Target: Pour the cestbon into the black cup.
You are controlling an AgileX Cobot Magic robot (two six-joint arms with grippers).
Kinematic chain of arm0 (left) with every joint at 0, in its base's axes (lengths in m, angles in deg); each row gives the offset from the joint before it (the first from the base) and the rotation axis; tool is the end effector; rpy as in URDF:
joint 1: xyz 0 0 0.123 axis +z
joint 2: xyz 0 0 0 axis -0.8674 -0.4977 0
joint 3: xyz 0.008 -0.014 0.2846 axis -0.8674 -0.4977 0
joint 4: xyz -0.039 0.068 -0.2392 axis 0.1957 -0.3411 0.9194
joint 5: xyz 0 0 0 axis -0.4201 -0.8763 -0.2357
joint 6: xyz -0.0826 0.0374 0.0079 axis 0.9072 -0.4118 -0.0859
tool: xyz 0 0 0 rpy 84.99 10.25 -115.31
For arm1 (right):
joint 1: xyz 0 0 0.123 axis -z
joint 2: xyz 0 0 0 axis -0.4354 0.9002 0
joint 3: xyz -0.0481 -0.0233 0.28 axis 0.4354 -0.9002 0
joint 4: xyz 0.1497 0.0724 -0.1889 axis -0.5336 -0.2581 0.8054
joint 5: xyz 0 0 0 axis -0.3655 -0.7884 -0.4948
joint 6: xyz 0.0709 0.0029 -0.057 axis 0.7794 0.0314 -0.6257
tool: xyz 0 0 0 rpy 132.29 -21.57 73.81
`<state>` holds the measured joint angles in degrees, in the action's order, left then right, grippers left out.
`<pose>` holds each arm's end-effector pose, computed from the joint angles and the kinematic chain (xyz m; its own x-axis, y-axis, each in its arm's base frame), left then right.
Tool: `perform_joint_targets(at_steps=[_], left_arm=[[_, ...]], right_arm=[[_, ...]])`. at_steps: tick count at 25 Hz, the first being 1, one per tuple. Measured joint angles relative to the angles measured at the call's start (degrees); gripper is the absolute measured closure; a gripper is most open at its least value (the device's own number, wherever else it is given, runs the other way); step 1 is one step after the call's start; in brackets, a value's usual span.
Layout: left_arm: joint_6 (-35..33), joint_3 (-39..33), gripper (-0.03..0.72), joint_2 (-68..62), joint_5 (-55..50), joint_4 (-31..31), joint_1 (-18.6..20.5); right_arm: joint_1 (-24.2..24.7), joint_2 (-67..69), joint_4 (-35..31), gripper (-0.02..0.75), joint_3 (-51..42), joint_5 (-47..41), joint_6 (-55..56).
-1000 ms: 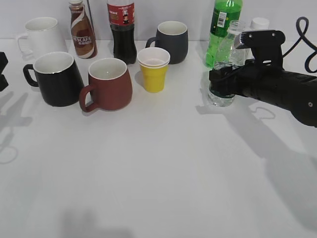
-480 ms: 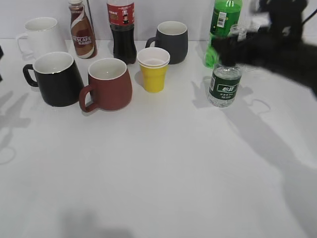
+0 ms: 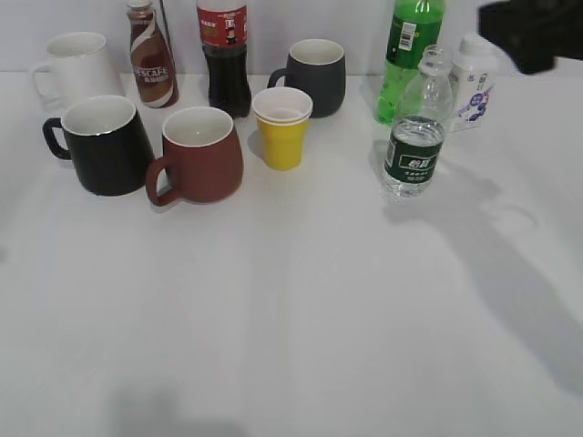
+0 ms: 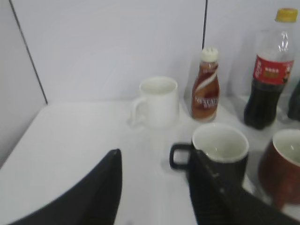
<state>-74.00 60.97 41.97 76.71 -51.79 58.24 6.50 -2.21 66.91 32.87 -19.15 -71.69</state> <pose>0.1619 -0.0057 0.3071 -0.1667 0.0469 -0.9849 0.0427 0.9983 0.0403 0.2526 0.0893 0.3167 -0.2386 -0.1436 -0.9605 -0.3525 0.9343 -0.0521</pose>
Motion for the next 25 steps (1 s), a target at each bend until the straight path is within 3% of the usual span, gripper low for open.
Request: perform_joint_targets(at_steps=[5, 13, 18, 25], left_arm=[[0.06, 0.32, 0.284, 13.79, -19.58, 5.05, -2.4], [-3.02, 5.28, 0.13, 30.07, -50.52, 14.59, -2.65], [-6.16, 7.38, 0.114, 35.86, -67.06, 15.8, -2.69], [-8.96, 4.73, 0.131, 43.83, -69.92, 14.97, -2.76]], right_arm=[[0.0, -12.38, -1.94, 0.073, 0.0, -23.17, -1.99], [0.0, -33.32, -14.14, 0.079, 0.0, -54.07, -11.43], [0.0, -44.38, -15.12, 0.087, -2.29, -66.89, -11.59], [0.0, -61.32, -14.82, 0.13, -13.48, -72.07, -11.45]])
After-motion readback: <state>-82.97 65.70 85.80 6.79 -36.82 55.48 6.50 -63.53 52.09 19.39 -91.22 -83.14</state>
